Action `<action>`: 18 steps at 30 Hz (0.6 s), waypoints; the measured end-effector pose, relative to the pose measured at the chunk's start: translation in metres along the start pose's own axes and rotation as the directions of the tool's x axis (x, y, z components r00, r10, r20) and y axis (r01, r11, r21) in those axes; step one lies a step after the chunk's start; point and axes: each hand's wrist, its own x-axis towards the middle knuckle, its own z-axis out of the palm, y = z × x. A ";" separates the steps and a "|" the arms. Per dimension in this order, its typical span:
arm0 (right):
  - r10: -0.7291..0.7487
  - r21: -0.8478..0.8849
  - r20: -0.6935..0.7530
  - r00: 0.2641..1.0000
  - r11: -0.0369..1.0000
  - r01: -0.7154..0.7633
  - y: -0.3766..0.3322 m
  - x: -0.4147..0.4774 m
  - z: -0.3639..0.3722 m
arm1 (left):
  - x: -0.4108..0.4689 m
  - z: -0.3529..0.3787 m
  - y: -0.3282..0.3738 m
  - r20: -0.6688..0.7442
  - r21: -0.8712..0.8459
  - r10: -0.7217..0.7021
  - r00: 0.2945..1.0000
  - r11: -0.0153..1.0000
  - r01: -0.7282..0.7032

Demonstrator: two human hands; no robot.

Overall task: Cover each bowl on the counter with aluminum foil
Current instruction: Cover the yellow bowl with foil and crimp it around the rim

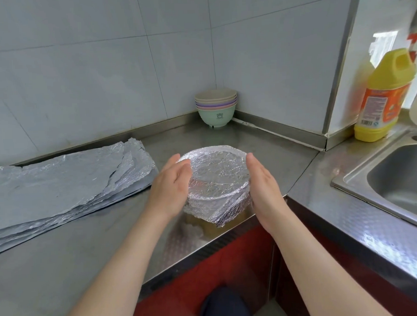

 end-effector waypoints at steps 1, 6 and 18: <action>0.007 0.008 0.004 1.000 1.000 -0.008 0.002 0.004 0.000 | -0.001 0.001 0.001 -0.005 0.004 0.003 1.000 1.000 -0.003; 0.107 0.072 -0.018 0.994 0.992 -0.106 -0.004 0.013 0.005 | -0.006 0.001 0.000 -0.017 0.083 -0.025 1.000 0.996 0.027; 0.018 0.225 -0.132 0.991 0.974 0.012 0.015 -0.012 0.004 | -0.022 0.009 0.003 -0.018 0.347 0.275 0.961 0.903 -0.251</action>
